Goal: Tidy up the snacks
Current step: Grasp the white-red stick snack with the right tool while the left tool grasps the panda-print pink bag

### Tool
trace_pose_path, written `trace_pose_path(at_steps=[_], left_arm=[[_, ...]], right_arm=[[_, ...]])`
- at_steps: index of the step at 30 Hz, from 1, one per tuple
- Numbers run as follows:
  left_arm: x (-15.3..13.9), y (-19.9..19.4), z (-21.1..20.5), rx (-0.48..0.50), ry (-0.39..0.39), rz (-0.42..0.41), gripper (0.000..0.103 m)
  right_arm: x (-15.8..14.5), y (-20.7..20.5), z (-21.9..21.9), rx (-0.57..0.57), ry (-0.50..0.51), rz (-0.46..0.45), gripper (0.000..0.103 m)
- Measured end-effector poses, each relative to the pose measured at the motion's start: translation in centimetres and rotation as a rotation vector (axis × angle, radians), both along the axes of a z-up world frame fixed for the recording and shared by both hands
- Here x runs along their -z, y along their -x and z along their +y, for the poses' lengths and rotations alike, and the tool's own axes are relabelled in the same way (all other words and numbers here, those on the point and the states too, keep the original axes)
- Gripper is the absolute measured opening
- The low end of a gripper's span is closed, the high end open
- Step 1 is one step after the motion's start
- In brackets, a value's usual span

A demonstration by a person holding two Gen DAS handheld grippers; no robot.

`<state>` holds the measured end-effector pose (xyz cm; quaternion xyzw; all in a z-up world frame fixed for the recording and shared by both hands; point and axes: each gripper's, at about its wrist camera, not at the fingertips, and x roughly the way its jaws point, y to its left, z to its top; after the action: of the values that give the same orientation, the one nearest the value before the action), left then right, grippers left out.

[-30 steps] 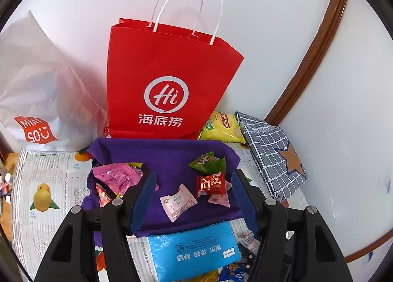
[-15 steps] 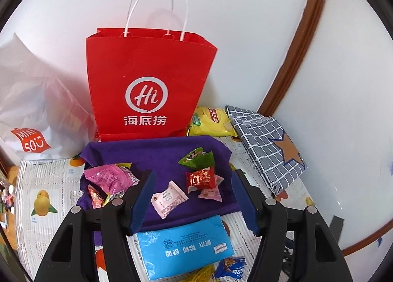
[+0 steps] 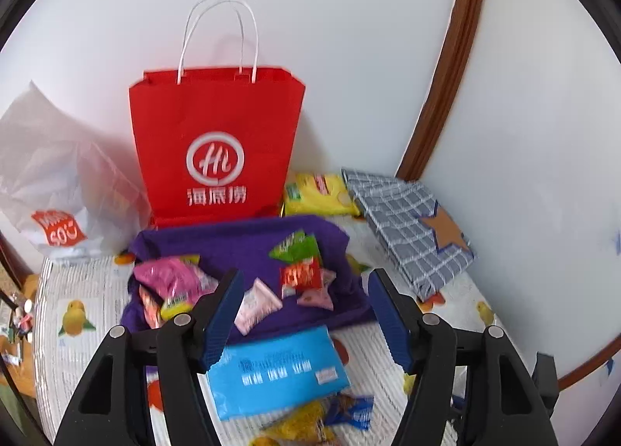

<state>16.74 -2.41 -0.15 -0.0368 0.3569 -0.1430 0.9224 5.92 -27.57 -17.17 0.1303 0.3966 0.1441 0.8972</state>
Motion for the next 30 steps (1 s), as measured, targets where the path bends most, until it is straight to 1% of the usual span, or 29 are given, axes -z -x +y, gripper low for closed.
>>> trace_pose_path(at_steps=[4, 7, 10, 13, 15, 18, 22, 23, 24, 25, 27, 30], left_arm=[[2.1, 1.5, -0.3, -0.003, -0.053, 0.051, 0.064], [4.1, 3.0, 0.2, -0.014, -0.07, 0.093, 0.064], [6.6, 4.5, 0.4, -0.01, -0.068, 0.144, 0.064], [9.7, 6.0, 0.4, 0.007, -0.063, 0.208, 0.064], [12.0, 7.3, 0.1, 0.03, -0.045, 0.249, 0.064], [14.4, 8.0, -0.5, 0.049, -0.022, 0.297, 0.064], [17.4, 8.7, -1.6, 0.033, -0.077, 0.356, 0.064], [18.0, 9.0, -1.8, 0.034, -0.085, 0.36, 0.065], [18.2, 9.2, -1.9, 0.035, -0.09, 0.35, 0.07], [18.3, 9.6, -2.1, 0.034, -0.1, 0.331, 0.071], [18.2, 9.8, -2.2, 0.03, -0.105, 0.318, 0.071], [18.5, 10.3, -2.0, 0.021, -0.101, 0.312, 0.075]], right_arm=[[0.1, 0.1, -0.1, 0.016, 0.014, -0.006, 0.019], [0.4, 0.0, 0.2, 0.006, 0.026, -0.004, 0.019], [0.4, 0.2, 0.4, 0.011, 0.046, -0.019, 0.019], [0.4, 0.6, 0.3, 0.008, 0.037, -0.02, 0.019], [0.3, 1.0, 0.3, 0.008, 0.044, -0.028, 0.019], [0.0, 1.6, 0.4, 0.019, 0.065, -0.042, 0.019], [0.0, 2.6, 0.5, 0.011, 0.077, -0.044, 0.019], [0.0, 2.9, 0.6, 0.009, 0.085, -0.05, 0.019], [0.0, 3.2, 0.7, 0.007, 0.093, -0.057, 0.019], [0.0, 3.4, 0.8, 0.008, 0.097, -0.058, 0.019], [0.2, 3.6, 0.9, 0.001, 0.087, -0.046, 0.019], [0.4, 3.8, 1.2, -0.011, 0.092, -0.043, 0.019]])
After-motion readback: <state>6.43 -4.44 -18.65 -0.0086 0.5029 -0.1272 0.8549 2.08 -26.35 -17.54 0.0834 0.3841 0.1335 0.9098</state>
